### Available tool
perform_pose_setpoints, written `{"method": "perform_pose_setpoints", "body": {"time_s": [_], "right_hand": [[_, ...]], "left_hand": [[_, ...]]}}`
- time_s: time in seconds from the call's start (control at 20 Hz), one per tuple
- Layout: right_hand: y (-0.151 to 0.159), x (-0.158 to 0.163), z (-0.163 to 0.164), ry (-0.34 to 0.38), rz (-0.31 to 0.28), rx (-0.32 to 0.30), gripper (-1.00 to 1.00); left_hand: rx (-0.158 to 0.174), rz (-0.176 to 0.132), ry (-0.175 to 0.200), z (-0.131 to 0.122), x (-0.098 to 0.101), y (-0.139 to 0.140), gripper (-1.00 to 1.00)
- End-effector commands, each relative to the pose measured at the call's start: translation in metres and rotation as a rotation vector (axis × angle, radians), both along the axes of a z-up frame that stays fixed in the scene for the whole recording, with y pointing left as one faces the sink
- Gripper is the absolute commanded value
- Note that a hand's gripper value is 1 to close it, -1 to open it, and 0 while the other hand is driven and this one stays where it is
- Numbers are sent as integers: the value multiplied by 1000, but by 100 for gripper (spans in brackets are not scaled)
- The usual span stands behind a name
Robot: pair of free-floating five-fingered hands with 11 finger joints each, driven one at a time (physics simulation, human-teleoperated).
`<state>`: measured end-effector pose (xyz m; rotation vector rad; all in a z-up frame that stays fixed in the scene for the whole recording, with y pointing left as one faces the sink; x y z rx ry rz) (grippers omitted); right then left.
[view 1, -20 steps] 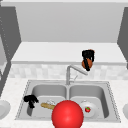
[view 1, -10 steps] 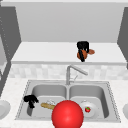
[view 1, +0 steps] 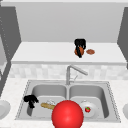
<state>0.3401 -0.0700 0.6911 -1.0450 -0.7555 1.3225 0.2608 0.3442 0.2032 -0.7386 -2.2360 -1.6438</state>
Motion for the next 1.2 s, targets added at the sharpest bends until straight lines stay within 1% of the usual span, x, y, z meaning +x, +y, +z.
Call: {"method": "perform_pose_setpoints", "body": {"time_s": [0.0, 0.2, 0.3, 0.75, 0.95, 1.0, 1.05, 1.1, 1.15], "right_hand": [[-2, 31, -17, 0, 2, 0, 100], [-5, 64, -37, -1, 0, 2, 100], [-7, 81, -45, -1, 0, 16, 100], [-5, 153, -74, 1, 3, 26, 100], [-5, 186, -95, 2, 15, 11, 100], [-8, 194, -102, -7, 21, 11, 100], [-14, 200, -109, -13, 19, 28, 100], [-17, 201, -117, -11, 11, 32, 100], [-16, 203, -117, 17, 8, 28, 100]], "left_hand": [[0, 0, 0, 0, 0, 0, 0], [0, 0, 0, 0, 0, 0, 0], [0, 0, 0, 0, 0, 0, 0], [0, 0, 0, 0, 0, 0, 0], [0, 0, 0, 0, 0, 0, 0], [0, 0, 0, 0, 0, 0, 0], [0, 0, 0, 0, 0, 0, 0], [0, 0, 0, 0, 0, 0, 0], [0, 0, 0, 0, 0, 0, 0]]}}
